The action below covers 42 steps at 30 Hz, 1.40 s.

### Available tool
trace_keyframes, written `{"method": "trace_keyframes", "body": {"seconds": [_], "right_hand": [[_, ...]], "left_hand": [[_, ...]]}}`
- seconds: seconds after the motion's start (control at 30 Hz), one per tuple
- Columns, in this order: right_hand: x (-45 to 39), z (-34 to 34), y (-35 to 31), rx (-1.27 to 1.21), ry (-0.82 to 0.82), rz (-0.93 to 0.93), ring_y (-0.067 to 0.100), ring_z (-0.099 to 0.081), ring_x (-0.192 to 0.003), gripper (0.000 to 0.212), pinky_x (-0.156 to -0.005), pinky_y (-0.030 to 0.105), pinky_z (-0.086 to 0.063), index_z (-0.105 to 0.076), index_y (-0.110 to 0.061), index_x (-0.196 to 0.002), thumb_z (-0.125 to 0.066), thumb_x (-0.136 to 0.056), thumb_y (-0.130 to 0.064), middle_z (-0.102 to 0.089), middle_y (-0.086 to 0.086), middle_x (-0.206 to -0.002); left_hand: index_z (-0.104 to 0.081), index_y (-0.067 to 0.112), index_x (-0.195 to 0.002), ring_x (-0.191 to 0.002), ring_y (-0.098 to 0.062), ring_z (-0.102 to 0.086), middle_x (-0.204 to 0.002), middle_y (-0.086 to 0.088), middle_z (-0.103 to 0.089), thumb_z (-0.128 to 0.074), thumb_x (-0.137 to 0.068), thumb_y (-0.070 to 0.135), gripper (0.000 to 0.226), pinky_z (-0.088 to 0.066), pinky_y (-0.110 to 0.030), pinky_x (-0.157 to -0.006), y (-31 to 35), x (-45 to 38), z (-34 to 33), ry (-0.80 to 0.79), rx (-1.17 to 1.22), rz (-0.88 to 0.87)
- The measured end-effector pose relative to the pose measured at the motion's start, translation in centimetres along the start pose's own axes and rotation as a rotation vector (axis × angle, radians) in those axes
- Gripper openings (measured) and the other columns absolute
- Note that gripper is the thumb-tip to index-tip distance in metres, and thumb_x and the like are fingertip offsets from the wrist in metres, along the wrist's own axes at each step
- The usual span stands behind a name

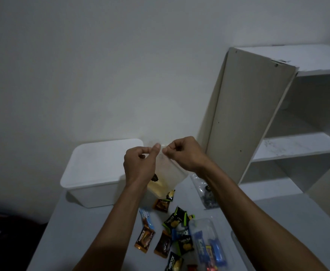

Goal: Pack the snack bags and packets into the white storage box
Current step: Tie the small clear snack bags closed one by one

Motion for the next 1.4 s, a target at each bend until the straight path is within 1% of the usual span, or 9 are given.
{"method": "trace_keyframes", "body": {"seconds": [0.1, 0.2, 0.27, 0.37, 0.53, 0.73, 0.9, 1.13, 1.4], "right_hand": [[0.1, -0.5, 0.0, -0.061, -0.020, -0.035, -0.004, -0.053, -0.053, 0.021, -0.059, 0.022, -0.043, -0.072, -0.013, -0.076, -0.068, -0.092, -0.026, -0.064, -0.008, -0.065], [0.1, -0.5, 0.0, -0.070, -0.026, -0.052, -0.009, -0.052, -0.047, 0.022, -0.055, 0.017, -0.041, -0.073, -0.011, -0.076, -0.068, -0.091, -0.026, -0.063, -0.010, -0.062], [0.2, -0.6, 0.3, -0.069, -0.052, -0.068, -0.008, -0.053, -0.048, 0.022, -0.053, 0.016, -0.041, -0.072, -0.010, -0.078, -0.068, -0.092, -0.027, -0.064, -0.009, -0.064], [0.3, -0.7, 0.7, -0.080, -0.053, -0.064, -0.001, -0.058, -0.063, 0.021, -0.061, 0.022, -0.047, -0.072, -0.010, -0.080, -0.067, -0.092, -0.026, -0.066, -0.008, -0.071], [0.0, -0.8, 1.0, -0.107, -0.010, -0.051, 0.006, -0.057, -0.065, 0.019, -0.064, 0.029, -0.048, -0.071, -0.015, -0.081, -0.067, -0.092, -0.031, -0.067, -0.004, -0.073], [0.4, -0.6, 2.3, -0.057, -0.024, -0.061, 0.010, -0.063, -0.070, 0.020, -0.070, 0.035, -0.054, -0.074, -0.013, -0.077, -0.071, -0.089, -0.028, -0.073, 0.004, -0.076], [0.7, -0.6, 2.3, -0.113, 0.013, -0.066, -0.003, -0.056, -0.055, 0.019, -0.058, 0.020, -0.044, -0.072, -0.014, -0.079, -0.068, -0.092, -0.028, -0.066, -0.008, -0.066], [1.8, -0.8, 2.9, -0.091, -0.005, -0.086, -0.010, -0.051, -0.048, 0.024, -0.056, 0.015, -0.040, -0.072, -0.006, -0.082, -0.065, -0.094, -0.026, -0.064, -0.008, -0.069], [2.4, -1.2, 2.8, -0.134, 0.123, -0.065, 0.008, -0.060, -0.067, 0.021, -0.065, 0.026, -0.051, -0.073, -0.011, -0.084, -0.065, -0.093, -0.028, -0.072, 0.008, -0.079]], "left_hand": [[-0.065, 0.016, -0.060, -0.066, -0.005, -0.062, -0.084, -0.008, -0.064, -0.071, -0.086, 0.024, 0.029, -0.045, -0.018, -0.052, 0.5, -0.2, 0.2, 0.019, -0.031, -0.059], [-0.056, 0.013, -0.051, -0.066, -0.014, -0.053, -0.080, -0.020, -0.057, -0.071, -0.086, 0.018, 0.038, -0.043, -0.026, -0.060, 0.9, -0.6, 0.3, 0.033, -0.015, -0.065], [-0.056, 0.011, -0.053, -0.055, -0.007, -0.050, -0.076, -0.014, -0.053, -0.069, -0.088, 0.015, 0.038, -0.042, -0.017, -0.048, 1.1, -0.7, 0.3, 0.026, 0.022, -0.042], [-0.063, 0.009, -0.062, -0.051, -0.015, -0.056, -0.080, -0.011, -0.060, -0.070, -0.088, 0.019, 0.030, -0.042, -0.017, -0.039, 1.0, -1.0, 0.2, -0.007, 0.046, -0.023], [-0.063, 0.009, -0.063, -0.054, -0.023, -0.051, -0.082, -0.003, -0.063, -0.072, -0.085, 0.021, 0.026, -0.044, -0.030, -0.050, 0.2, -0.6, -1.0, -0.098, 0.024, 0.031], [-0.073, 0.008, -0.081, -0.078, -0.019, -0.056, -0.090, -0.005, -0.070, -0.072, -0.086, 0.022, 0.014, -0.050, -0.033, -0.079, -0.5, -0.7, -0.8, -0.085, 0.090, 0.139], [-0.071, 0.007, -0.074, -0.076, -0.011, -0.061, -0.084, -0.008, -0.069, -0.071, -0.087, 0.021, 0.019, -0.042, -0.021, -0.062, -0.4, 0.0, -1.6, -0.154, 0.043, 0.140], [-0.068, 0.010, -0.071, -0.086, -0.015, -0.061, -0.090, -0.007, -0.069, -0.071, -0.088, 0.018, 0.019, -0.042, -0.020, -0.066, -1.3, 0.0, -1.3, -0.133, 0.074, 0.165], [-0.070, 0.012, -0.074, -0.079, -0.014, -0.061, -0.089, -0.007, -0.070, -0.070, -0.089, 0.018, 0.016, -0.047, -0.023, -0.063, -1.1, 0.3, -1.4, -0.117, 0.061, 0.136]]}}
Point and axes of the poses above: each hand's wrist, its own x-axis away from the middle knuckle, its own z-axis out of the back of the hand, y = z × x, the point moved 7 cm from there along -x, towards the middle knuckle
